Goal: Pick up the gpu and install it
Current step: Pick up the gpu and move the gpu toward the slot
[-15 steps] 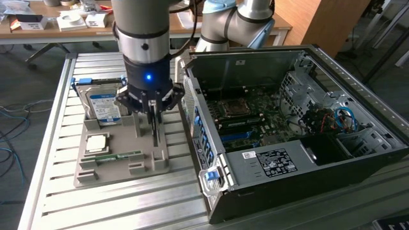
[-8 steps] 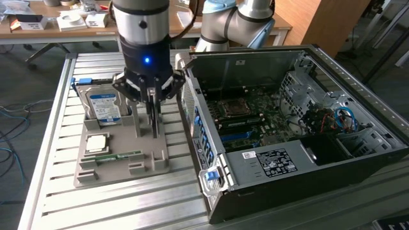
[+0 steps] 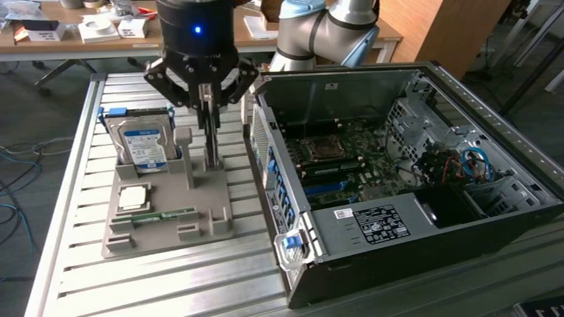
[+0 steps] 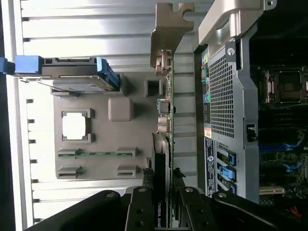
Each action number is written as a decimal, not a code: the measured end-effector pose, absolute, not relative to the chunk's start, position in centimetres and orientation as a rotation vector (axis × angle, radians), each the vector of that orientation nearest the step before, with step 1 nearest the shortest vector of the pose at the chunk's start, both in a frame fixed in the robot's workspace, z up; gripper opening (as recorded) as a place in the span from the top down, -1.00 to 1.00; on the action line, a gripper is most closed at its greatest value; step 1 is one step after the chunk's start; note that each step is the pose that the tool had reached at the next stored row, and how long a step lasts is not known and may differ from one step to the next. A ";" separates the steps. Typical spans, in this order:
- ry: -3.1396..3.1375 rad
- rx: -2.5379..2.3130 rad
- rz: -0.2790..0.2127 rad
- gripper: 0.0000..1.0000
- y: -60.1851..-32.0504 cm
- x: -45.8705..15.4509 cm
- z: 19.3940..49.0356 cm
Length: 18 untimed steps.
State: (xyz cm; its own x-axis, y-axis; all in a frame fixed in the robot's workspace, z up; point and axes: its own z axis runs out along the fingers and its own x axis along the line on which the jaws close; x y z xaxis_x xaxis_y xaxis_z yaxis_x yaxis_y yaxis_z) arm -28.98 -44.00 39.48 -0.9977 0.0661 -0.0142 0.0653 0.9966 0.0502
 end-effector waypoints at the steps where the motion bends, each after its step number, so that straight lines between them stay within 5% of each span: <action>1: 3.123 0.103 0.078 0.48 -44.0 -29.0 41.0; 18: 3.123 0.103 0.078 0.48 -44.0 -29.0 45.2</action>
State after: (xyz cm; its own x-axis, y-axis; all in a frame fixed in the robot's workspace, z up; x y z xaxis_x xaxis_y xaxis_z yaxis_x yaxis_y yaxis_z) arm -28.98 -44.00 45.19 -0.9977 0.0660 -0.0144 0.0652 0.9966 0.0504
